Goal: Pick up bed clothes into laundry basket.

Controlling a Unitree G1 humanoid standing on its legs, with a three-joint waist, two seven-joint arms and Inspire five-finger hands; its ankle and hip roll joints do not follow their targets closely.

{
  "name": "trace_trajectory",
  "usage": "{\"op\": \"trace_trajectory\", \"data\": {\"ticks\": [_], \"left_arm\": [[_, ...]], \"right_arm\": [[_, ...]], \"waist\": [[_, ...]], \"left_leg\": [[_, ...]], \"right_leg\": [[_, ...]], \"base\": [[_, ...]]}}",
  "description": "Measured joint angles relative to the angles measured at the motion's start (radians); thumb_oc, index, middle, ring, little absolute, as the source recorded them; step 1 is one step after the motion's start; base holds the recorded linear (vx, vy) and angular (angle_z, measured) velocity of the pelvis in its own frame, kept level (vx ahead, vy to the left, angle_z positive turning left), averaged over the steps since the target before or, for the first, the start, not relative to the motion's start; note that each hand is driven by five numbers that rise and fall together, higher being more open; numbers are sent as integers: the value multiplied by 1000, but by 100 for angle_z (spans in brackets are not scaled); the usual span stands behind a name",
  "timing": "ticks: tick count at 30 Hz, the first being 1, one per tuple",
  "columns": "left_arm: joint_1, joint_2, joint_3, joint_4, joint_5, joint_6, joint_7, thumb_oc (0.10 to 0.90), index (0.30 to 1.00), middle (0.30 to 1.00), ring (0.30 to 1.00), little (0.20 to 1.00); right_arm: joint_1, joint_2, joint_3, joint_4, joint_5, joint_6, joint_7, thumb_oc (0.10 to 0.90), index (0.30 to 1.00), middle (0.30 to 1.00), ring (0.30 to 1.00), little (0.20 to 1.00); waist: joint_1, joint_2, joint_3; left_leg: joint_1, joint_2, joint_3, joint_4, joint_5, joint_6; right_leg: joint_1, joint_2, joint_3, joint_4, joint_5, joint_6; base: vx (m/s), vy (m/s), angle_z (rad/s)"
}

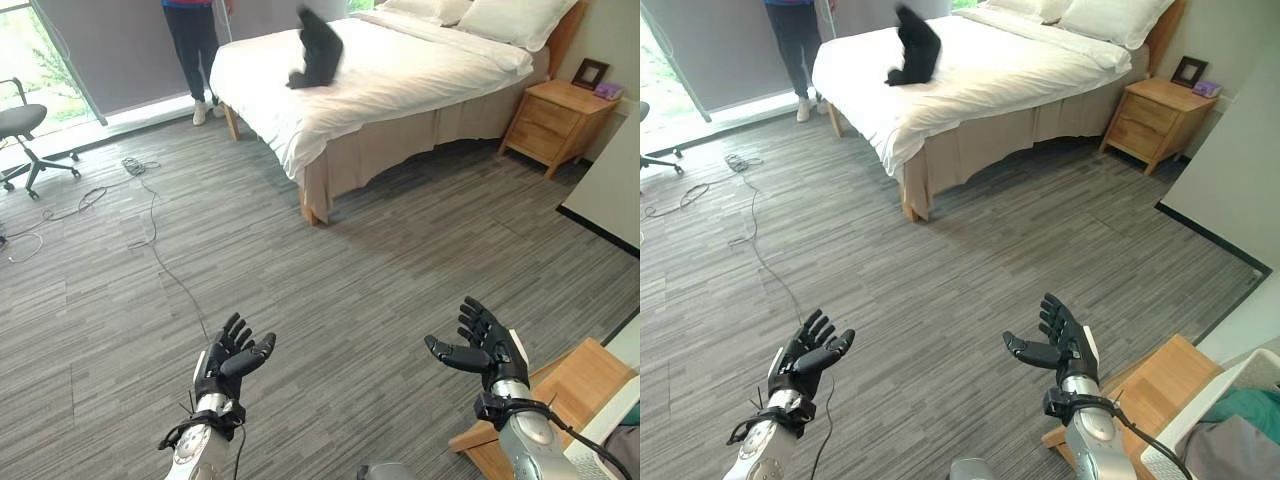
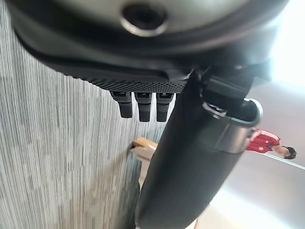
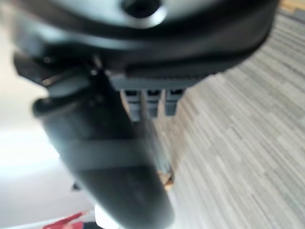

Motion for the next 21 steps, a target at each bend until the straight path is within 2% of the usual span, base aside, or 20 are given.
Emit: {"op": "trace_trajectory", "data": {"ticks": [7,14,16,19,21], "left_arm": [[13,-34,-1,1,-3,0,0,800,900,900,900,900],[42,-34,3,1,-4,0,0,800,900,900,900,900],[37,-31,4,1,24,0,-2,800,900,900,900,900],[19,-20,10,0,40,-12,0,800,900,900,900,900],[13,-11,12,0,40,-12,2,800,900,900,900,900]], "right_arm": [[42,5,48,1,33,0,24,800,900,900,900,900],[42,4,78,0,37,0,44,800,900,900,900,900],[51,12,61,-2,78,-7,41,800,900,900,900,900],[53,16,36,0,110,-15,-2,800,900,900,900,900],[43,18,35,1,118,-17,-8,800,900,900,900,900]], "waist": [[8,25,-16],[16,26,-17],[19,31,-24],[5,45,-36],[7,49,-33]], "left_leg": [[0,16,-8,3,0,0],[0,5,-21,0,1,-1],[-17,4,-10,-5,4,-4],[-90,-8,-58,-11,24,-33],[-107,-6,-67,-3,24,-31]], "right_leg": [[7,13,-12,2,-4,-6],[14,-4,-25,2,-4,-6],[-4,-21,-67,10,1,-14],[-57,-54,-127,17,2,-14],[-66,-62,-140,19,1,-13]], "base": [[-3,-7,3],[-19,24,5],[-126,111,18],[-122,131,45],[-31,81,24]]}}
